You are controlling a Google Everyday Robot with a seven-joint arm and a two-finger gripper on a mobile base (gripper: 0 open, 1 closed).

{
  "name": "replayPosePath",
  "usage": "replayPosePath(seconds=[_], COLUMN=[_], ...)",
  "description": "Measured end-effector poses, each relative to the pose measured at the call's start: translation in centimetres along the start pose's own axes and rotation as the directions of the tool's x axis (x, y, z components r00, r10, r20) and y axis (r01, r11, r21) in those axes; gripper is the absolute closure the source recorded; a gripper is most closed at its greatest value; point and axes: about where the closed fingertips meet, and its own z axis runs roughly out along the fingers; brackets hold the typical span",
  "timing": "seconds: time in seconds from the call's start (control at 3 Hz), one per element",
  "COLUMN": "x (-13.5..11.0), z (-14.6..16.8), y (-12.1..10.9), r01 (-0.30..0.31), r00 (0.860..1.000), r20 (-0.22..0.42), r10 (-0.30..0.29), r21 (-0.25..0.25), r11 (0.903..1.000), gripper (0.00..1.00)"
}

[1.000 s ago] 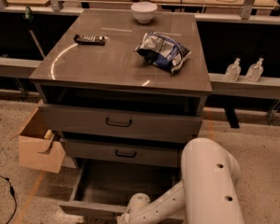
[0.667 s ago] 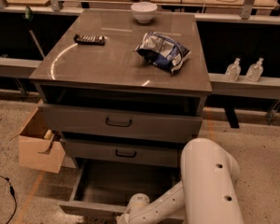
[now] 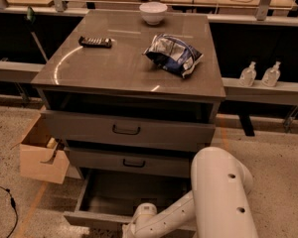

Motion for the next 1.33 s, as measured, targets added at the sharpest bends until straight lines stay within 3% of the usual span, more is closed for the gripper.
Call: replayPosePath(seconds=[0.33,0.67,1.33], x=[-0.3,-0.1,1.0], z=[-0.1,-0.3,-0.8], y=[-1.2,-2.1,-2.6], r01=[0.005,0.001,-0.019], r00=[1.0,1.0,0.999], r20=[0.004,-0.002,-0.026], r10=[-0.005,-0.001,0.021], r21=[0.027,0.051,0.073], r11=[0.9996,0.9987,0.9972], gripper=[0.07,0.05,0.29])
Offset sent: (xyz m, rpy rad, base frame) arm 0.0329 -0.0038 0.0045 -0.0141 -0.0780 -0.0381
